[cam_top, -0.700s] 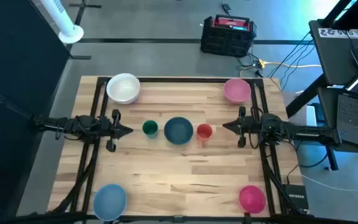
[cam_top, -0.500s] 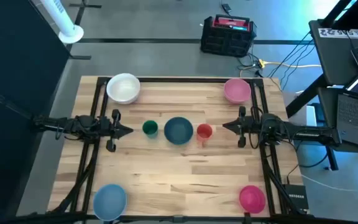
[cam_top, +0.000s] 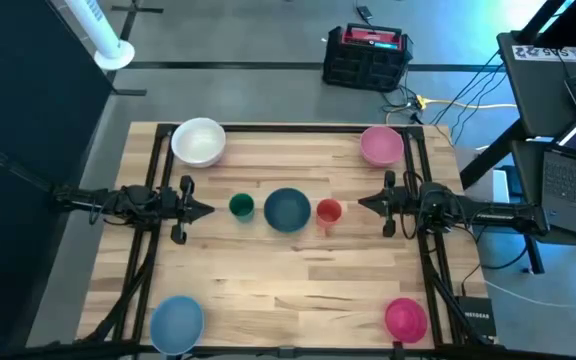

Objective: Nest bowls inside each other

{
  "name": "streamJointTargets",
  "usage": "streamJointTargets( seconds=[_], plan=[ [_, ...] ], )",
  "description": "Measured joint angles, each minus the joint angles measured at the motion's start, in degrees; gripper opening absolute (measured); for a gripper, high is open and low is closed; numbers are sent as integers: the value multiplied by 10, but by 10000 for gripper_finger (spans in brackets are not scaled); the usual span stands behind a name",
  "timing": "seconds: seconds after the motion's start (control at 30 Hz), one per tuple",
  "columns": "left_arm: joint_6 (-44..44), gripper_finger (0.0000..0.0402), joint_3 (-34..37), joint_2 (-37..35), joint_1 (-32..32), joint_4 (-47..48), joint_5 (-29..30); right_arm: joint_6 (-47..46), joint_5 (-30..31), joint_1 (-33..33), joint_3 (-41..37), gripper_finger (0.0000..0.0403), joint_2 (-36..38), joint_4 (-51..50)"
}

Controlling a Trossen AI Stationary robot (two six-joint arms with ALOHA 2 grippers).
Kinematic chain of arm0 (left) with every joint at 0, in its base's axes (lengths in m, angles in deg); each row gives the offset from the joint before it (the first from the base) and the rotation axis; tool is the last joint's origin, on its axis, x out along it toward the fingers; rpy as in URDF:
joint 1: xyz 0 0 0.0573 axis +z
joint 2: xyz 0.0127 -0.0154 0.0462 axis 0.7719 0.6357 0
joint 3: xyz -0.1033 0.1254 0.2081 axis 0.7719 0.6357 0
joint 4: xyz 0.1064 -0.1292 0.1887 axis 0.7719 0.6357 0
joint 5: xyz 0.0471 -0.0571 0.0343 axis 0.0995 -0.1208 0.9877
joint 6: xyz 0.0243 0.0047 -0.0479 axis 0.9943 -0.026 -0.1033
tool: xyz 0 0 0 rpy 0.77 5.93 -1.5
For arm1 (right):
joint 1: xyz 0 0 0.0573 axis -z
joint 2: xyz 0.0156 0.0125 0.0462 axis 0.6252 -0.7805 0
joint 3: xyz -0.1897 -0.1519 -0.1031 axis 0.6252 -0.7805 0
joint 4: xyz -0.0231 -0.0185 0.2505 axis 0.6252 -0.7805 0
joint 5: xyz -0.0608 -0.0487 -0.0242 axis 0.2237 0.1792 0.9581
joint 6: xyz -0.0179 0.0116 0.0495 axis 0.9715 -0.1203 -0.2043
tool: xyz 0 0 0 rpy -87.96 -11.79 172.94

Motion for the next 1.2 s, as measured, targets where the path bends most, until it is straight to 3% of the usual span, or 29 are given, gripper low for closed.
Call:
streamJointTargets(
  seconds=[1.2],
  plan=[
    [0,0,0,0,0,0,0,-17,6,0,0,0,0,7]
  ],
)
